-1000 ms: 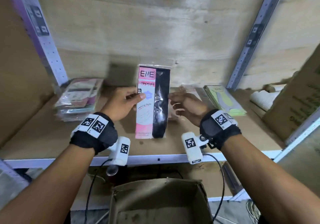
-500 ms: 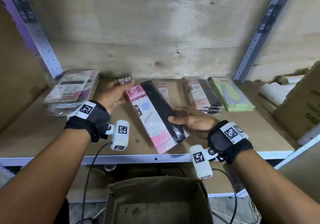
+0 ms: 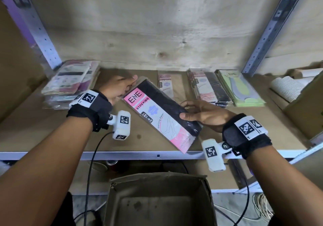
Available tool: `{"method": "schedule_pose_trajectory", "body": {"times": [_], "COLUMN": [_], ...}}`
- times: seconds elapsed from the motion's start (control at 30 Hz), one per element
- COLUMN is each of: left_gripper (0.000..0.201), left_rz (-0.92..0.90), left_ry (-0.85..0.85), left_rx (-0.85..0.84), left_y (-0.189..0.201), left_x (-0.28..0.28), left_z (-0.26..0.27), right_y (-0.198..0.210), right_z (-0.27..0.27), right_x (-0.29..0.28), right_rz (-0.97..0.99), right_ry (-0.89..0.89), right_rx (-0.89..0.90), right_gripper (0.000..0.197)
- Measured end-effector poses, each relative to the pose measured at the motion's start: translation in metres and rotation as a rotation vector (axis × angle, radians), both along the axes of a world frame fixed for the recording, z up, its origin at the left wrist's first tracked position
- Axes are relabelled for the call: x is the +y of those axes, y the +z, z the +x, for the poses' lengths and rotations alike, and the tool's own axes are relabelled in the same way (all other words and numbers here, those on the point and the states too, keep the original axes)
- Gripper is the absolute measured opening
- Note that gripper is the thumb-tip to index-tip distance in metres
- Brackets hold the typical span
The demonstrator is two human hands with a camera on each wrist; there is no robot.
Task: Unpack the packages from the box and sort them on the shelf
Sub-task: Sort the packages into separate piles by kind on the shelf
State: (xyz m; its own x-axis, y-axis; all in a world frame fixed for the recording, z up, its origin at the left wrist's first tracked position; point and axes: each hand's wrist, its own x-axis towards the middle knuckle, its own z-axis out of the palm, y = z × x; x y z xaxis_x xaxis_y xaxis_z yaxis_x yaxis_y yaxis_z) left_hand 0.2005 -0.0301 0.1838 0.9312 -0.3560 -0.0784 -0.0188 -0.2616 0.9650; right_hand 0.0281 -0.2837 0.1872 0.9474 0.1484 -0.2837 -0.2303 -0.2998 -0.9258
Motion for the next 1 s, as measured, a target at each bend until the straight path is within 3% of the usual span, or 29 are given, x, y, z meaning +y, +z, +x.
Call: {"method": "schedule_pose_trajectory", "body": {"times": [0.23, 0.3, 0.43, 0.6, 0.7, 0.8, 0.9, 1.0], "left_gripper": [0.037, 0.047, 0.072, 0.037, 0.035, 0.041, 0.045, 0.05], "left_rz": [-0.142, -0.209, -0.278, -0.18, -0.145, -0.147, -0.113, -0.057], "left_ry": [0.072, 0.114, 0.023, -0.261, -0.328, -0.294, -0.288, -0.271], "left_rx": [0.16, 0.212, 0.289, 0.197, 0.127, 0.116, 0.098, 0.104], "left_y": [0.003, 0.006, 0.013, 0.014, 0.017, 0.023, 0.028, 0.032], "left_x": [-0.008, -0.009, -0.022, -0.062, -0.087, -0.112, -0.137, -0.163], "left_z": [-0.006, -0.008, -0.023, -0.059, -0.068, -0.067, -0.062, -0.057], "right_y": [0.003, 0.004, 0.009, 0.009, 0.011, 0.011, 0.015, 0.02], "right_z": [-0.004, -0.004, -0.002, 0.01, 0.015, 0.021, 0.026, 0.027], "right_x": [-0.007, -0.01, -0.016, -0.02, -0.029, -0.047, -0.069, -0.088], "right_rz": [0.039, 0.14, 0.386, 0.452, 0.399, 0.217, -0.072, -0.172], "right_ry": [-0.024, -0.092, -0.272, -0.521, -0.626, -0.75, -0.825, -0.789], "right_rx": [-0.009, -0.023, -0.079, -0.189, -0.195, -0.244, -0.271, -0.241], "right_gripper": [0.028, 0.017, 0.027, 0.034, 0.031, 0.012, 0.026, 0.036]}}
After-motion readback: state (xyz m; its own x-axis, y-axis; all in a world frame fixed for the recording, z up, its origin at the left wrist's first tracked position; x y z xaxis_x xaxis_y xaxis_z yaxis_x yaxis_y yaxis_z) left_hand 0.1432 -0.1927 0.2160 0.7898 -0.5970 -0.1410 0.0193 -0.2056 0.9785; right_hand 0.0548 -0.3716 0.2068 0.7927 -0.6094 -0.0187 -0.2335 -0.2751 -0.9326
